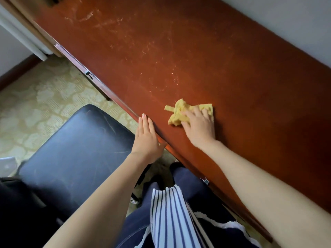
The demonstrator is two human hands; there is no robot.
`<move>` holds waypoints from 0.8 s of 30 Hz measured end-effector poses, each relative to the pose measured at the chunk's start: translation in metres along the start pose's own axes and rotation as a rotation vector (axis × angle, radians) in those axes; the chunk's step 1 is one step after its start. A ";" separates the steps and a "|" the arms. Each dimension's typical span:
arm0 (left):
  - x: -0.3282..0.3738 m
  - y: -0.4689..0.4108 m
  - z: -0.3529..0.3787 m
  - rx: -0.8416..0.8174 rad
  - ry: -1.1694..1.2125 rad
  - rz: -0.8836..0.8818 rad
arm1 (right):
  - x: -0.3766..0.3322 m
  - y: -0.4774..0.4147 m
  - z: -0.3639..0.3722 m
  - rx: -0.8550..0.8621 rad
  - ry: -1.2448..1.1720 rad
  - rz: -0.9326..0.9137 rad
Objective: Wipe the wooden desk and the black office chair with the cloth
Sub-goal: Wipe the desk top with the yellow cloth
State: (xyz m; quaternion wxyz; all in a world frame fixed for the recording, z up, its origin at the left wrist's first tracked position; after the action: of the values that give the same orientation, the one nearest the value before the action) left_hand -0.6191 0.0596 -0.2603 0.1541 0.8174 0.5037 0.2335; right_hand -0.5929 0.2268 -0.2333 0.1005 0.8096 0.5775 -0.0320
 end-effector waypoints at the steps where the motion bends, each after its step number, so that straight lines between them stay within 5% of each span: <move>1: 0.001 0.001 0.000 -0.006 0.013 -0.001 | -0.005 0.014 0.003 -0.005 -0.020 -0.040; 7: 0.004 0.005 -0.003 -0.072 0.005 0.005 | 0.003 0.085 0.011 0.075 -0.189 -0.183; 13: 0.001 0.005 -0.005 -0.066 0.002 0.024 | 0.041 0.143 0.011 0.143 -0.099 -0.405; 24: 0.003 0.003 -0.005 -0.002 0.152 -0.001 | 0.094 0.059 -0.019 0.213 0.113 -0.224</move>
State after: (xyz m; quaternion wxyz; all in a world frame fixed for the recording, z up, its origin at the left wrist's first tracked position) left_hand -0.6183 0.0610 -0.2540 0.1165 0.7968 0.5141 0.2952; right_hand -0.5075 0.2995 -0.2236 -0.0225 0.7468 0.6621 -0.0585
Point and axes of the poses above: each hand's wrist, its own y-axis away from the middle knuckle, its own z-axis out of the palm, x = y × z, the point moved 7 cm from there along -y, towards the middle knuckle, and after that the axes turned 5 degrees about y, right-handed, at the moved point
